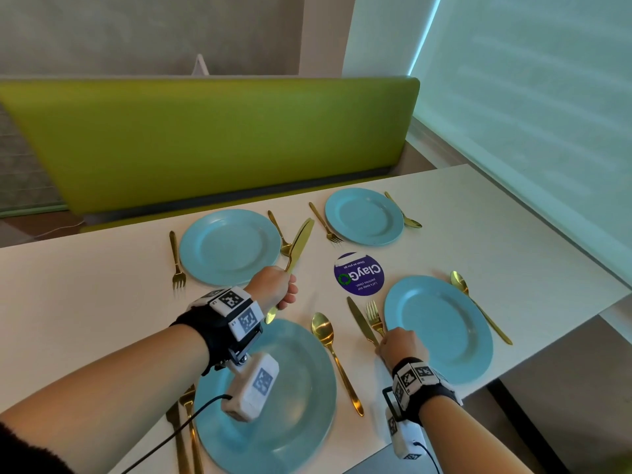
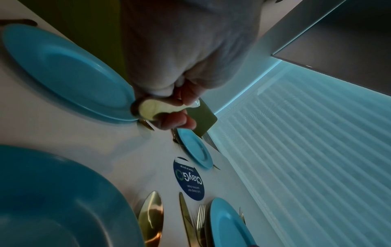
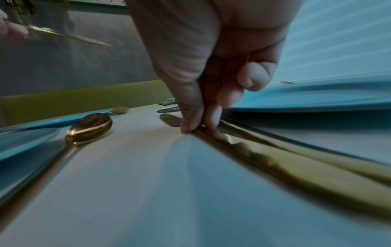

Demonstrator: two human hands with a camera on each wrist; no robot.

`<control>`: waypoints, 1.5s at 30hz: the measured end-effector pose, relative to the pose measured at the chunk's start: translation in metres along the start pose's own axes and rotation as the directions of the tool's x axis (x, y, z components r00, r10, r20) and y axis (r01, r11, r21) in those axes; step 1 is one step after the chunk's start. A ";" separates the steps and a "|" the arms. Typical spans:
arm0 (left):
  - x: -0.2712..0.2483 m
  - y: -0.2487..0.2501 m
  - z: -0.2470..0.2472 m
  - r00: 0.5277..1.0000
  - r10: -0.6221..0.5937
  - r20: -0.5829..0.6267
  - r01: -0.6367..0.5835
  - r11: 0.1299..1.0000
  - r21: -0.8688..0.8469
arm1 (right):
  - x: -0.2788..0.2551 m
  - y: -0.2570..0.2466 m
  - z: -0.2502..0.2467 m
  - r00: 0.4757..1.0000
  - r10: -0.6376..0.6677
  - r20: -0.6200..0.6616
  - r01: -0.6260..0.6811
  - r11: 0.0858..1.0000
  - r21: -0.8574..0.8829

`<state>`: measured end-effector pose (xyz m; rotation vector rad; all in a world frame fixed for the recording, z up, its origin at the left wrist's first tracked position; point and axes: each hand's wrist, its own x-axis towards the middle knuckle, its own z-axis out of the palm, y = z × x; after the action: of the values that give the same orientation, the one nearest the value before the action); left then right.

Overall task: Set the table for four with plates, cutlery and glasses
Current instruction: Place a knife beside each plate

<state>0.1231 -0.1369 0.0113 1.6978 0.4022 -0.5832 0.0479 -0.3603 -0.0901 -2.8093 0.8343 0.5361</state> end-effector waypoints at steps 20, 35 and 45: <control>-0.022 -0.007 -0.016 0.993 0.047 0.111 -0.059 0.992 0.114 | -0.038 0.018 -0.084 0.994 0.022 -0.108 0.011 0.954 0.299; -0.074 -0.016 -0.091 0.938 0.019 0.347 -0.143 0.931 0.335 | -0.154 -0.143 -0.053 0.530 -0.686 -0.498 0.773 0.633 -0.050; -0.061 -0.012 -0.115 0.943 0.032 0.332 -0.166 0.909 0.383 | -0.135 -0.173 -0.054 0.313 -0.827 -0.467 0.873 0.444 -0.201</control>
<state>0.0855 -0.0189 0.0527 1.9617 -0.0488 -0.8964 0.0545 -0.1632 0.0199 -2.7612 -0.6950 -0.4470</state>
